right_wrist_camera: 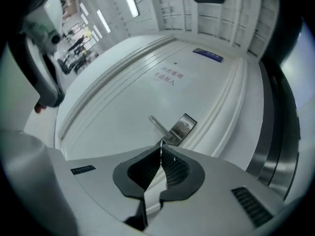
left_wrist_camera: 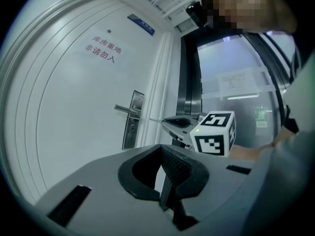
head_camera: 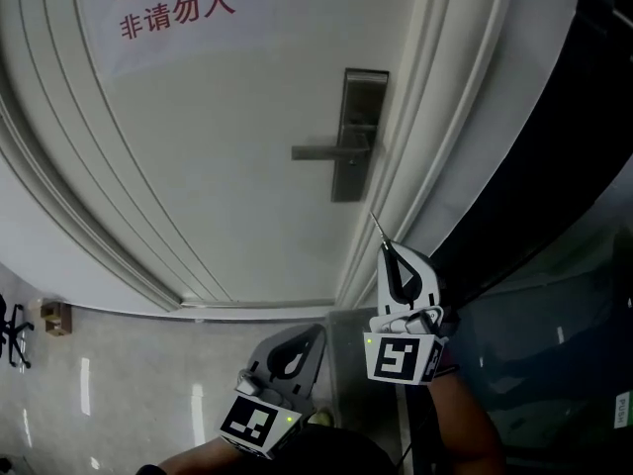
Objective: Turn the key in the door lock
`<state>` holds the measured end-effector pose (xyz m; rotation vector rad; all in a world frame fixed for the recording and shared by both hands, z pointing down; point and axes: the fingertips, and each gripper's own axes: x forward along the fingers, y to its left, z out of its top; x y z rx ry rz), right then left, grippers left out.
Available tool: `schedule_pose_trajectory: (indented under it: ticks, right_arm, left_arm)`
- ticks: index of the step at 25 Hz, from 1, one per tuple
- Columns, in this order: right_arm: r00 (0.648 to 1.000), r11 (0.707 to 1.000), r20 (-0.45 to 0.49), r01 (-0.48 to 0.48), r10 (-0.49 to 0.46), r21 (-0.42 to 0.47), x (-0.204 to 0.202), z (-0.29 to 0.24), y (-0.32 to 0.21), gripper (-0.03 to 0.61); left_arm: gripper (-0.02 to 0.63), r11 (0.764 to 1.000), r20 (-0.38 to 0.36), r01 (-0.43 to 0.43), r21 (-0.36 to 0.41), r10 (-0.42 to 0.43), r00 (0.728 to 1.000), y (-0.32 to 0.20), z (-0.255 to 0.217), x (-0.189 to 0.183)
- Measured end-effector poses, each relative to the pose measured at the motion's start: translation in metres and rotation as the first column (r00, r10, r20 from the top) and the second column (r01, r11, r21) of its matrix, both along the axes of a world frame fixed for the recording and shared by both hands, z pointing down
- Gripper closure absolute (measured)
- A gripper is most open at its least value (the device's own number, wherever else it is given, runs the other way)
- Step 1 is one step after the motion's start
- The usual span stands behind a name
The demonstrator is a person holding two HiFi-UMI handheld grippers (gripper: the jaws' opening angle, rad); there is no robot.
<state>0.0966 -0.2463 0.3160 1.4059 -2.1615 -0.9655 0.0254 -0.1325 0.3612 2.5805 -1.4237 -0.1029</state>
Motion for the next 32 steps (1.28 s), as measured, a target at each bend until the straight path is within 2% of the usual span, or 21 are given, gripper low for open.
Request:
schedule_pose_trajectory:
  ticks: [3, 6, 10, 14, 21, 32]
  right_arm:
    - [0.982, 0.992, -0.173, -0.057, 0.077, 0.115, -0.010, 0.006, -0.030, 0.558]
    - [0.935, 0.976, -0.322, -0.087, 0.149, 0.200, -0.019, 0.017, -0.058, 0.558]
    - [0.874, 0.969, -0.448, -0.089, 0.188, 0.231, -0.028, 0.036, -0.089, 0.557]
    - [0.850, 0.969, -0.484, -0.108, 0.207, 0.224, -0.030, 0.047, -0.108, 0.558]
    - [0.843, 0.966, -0.491, -0.121, 0.221, 0.228, -0.033, 0.050, -0.127, 0.558]
    - [0.823, 0.966, -0.523, -0.117, 0.224, 0.230, -0.040, 0.055, -0.141, 0.557]
  left_arm:
    - [0.609, 1.000, 0.002, -0.015, -0.003, 0.015, 1.000, -0.022, 0.002, -0.010]
    - [0.609, 1.000, 0.005, -0.022, -0.013, 0.022, 1.000, -0.042, 0.005, -0.023]
    - [0.609, 0.999, 0.009, -0.036, -0.010, 0.036, 0.999, -0.063, 0.010, -0.035]
    - [0.607, 0.999, 0.004, -0.049, -0.005, 0.049, 0.999, -0.078, 0.010, -0.042]
    - [0.607, 0.996, -0.002, -0.087, -0.012, 0.087, 0.996, -0.094, 0.014, -0.040]
    - [0.609, 0.996, -0.015, -0.085, -0.029, 0.085, 0.996, -0.106, 0.018, -0.044]
